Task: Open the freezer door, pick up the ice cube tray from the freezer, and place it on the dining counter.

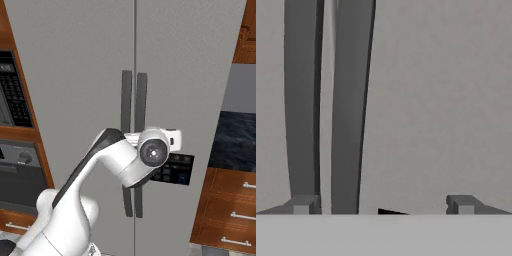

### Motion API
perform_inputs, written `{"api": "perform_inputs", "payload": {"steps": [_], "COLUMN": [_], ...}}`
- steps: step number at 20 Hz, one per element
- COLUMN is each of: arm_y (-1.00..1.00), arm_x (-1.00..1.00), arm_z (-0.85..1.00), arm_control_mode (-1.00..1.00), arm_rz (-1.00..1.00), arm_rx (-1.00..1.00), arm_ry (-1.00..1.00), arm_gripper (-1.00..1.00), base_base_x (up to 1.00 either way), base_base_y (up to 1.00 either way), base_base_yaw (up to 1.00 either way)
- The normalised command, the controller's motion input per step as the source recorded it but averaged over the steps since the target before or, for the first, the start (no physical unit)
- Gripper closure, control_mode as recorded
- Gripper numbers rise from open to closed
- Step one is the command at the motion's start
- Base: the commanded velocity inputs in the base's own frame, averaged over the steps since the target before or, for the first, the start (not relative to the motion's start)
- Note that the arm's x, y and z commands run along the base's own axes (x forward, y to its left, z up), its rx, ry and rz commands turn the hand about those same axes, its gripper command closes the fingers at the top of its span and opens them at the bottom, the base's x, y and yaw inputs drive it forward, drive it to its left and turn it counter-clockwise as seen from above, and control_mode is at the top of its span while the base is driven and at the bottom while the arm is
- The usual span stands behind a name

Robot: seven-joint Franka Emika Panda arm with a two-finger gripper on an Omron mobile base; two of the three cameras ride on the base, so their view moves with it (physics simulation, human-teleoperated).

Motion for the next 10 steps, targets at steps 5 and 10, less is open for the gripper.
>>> {"api": "perform_inputs", "payload": {"steps": [5,10], "arm_y": [0.11,0.22], "arm_x": [0.00,0.08], "arm_z": [0.04,0.06], "arm_control_mode": [-1.00,-1.00], "arm_rz": [-0.01,-0.01], "arm_rx": [0.07,0.10], "arm_ry": [-0.34,-0.26], "arm_gripper": [-1.00,-1.00], "base_base_x": [0.00,0.00], "base_base_y": [0.00,0.00], "base_base_yaw": [0.00,0.00]}}
